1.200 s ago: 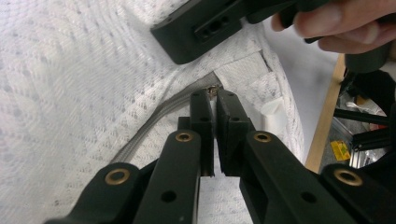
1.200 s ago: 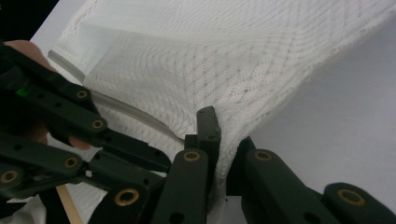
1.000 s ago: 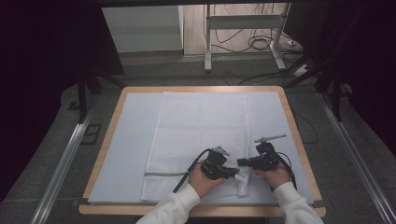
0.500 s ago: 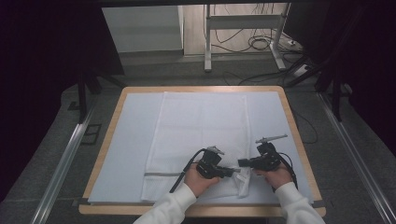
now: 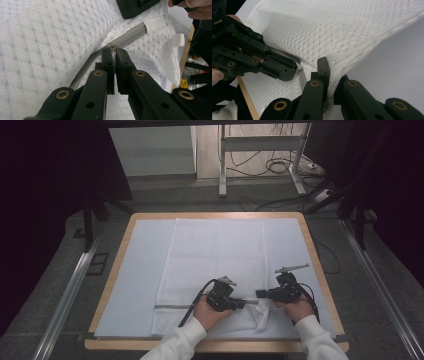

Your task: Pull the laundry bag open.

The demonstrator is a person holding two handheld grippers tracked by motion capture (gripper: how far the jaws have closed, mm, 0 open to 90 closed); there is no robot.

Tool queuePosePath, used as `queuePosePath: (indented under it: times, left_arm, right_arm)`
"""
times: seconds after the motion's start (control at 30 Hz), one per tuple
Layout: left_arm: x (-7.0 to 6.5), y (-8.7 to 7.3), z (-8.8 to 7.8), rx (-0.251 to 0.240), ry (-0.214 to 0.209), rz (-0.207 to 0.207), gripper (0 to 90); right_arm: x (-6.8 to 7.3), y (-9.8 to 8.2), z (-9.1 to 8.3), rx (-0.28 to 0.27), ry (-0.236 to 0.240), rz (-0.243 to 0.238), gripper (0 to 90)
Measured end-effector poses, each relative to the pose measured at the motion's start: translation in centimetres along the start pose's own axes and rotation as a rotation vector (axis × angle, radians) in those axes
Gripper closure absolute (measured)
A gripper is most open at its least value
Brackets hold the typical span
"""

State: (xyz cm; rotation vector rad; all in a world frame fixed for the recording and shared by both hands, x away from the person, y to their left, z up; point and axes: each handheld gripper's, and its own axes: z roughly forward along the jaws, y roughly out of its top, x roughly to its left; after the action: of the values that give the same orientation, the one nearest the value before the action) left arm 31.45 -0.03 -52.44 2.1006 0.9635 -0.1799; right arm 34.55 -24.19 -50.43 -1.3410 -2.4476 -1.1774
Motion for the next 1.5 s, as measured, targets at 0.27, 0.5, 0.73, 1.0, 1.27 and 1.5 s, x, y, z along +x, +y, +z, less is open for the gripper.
queuePosePath:
  times: [0.27, 0.5, 0.73, 1.0, 1.27, 1.5]
  left_arm:
    - [0.3, -0.1, -0.6, -0.004, 0.014, -0.009, 86.8]
    - [0.7, -0.4, -0.9, -0.004, 0.020, -0.018, 86.8]
    - [0.7, -0.6, -1.2, -0.002, 0.024, -0.014, 86.8]
    - [1.0, -0.8, -1.3, 0.000, 0.023, -0.021, 86.8]
    - [1.6, -1.1, -2.0, -0.002, 0.026, -0.038, 86.8]
    - [1.9, -1.6, -2.1, 0.008, 0.032, -0.040, 86.8]
  right_arm:
    - [0.1, 0.0, 0.1, -0.006, -0.005, -0.006, 88.0]
    - [-0.1, 0.0, 0.1, -0.007, -0.002, -0.003, 88.0]
    - [0.0, -0.1, 0.0, -0.008, 0.000, -0.005, 88.0]
    - [0.1, -0.1, 0.0, -0.010, -0.006, -0.007, 88.0]
    - [0.0, -0.1, -0.1, -0.021, -0.010, -0.004, 87.9]
    - [0.0, -0.2, 0.0, -0.016, -0.015, -0.005, 87.9]
